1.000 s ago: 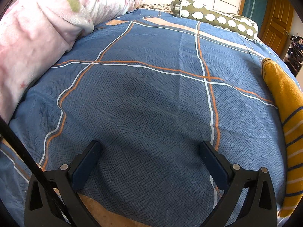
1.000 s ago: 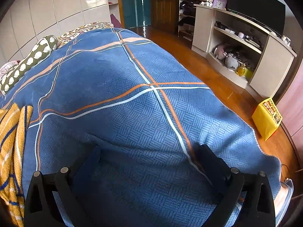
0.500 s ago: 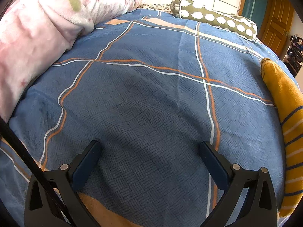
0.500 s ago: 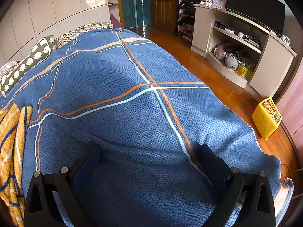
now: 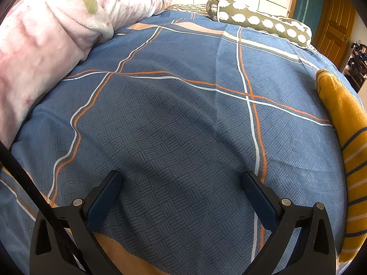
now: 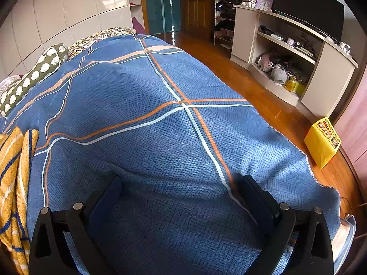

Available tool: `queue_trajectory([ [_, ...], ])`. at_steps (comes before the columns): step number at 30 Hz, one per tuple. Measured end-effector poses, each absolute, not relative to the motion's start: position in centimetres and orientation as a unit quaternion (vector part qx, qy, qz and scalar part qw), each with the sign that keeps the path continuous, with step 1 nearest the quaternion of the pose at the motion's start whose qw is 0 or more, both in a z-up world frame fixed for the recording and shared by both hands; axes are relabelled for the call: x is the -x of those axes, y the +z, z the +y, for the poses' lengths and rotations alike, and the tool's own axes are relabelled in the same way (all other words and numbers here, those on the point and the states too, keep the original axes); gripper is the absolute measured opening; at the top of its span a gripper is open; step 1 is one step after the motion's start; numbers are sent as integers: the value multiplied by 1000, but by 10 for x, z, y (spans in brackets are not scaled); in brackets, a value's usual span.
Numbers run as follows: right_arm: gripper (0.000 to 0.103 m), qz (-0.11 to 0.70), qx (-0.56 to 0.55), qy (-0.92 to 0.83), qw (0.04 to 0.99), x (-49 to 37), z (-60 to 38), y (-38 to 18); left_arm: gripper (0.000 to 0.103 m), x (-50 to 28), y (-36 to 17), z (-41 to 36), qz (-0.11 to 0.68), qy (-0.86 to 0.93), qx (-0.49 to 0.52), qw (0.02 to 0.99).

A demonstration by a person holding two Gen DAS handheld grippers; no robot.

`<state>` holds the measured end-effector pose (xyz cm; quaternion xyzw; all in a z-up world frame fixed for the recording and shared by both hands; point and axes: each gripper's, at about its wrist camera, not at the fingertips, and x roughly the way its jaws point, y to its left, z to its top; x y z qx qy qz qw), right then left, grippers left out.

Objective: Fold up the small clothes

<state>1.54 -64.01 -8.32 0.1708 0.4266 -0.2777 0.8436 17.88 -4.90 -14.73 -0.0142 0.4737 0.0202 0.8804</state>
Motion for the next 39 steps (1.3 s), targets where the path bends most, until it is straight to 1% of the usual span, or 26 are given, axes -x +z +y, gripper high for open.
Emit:
queue_trajectory([
  [21, 103, 427, -173, -282, 842, -21, -641, -83, 103, -180, -148, -49, 469, 31, 19, 882],
  [25, 103, 446, -187, -266, 834, -25, -649, -84, 103, -178, -146, -50, 467, 31, 19, 884],
  [28, 103, 465, -178, -257, 828, -29, -649, -81, 102, -170, -139, -52, 458, 37, 9, 888],
  [30, 100, 457, -166, -276, 830, -22, -644, -72, 98, -156, -124, -54, 435, 55, -12, 898],
  [32, 98, 425, -141, -301, 842, -7, -632, -56, 98, -136, -105, -59, 406, 60, -32, 911],
  [35, 98, 376, -118, -303, 868, 24, -607, -23, 98, -93, -64, -66, 347, 67, -46, 934],
  [37, 98, 336, -107, -295, 888, 49, -586, 4, 98, -57, -33, -70, 302, 79, -47, 949],
  [38, 98, 321, -106, -286, 897, 60, -576, 16, 102, -34, -15, -72, 276, 87, -45, 956],
  [39, 98, 303, -110, -272, 907, 73, -565, 28, 103, -17, -1, -73, 259, 88, -38, 961],
])
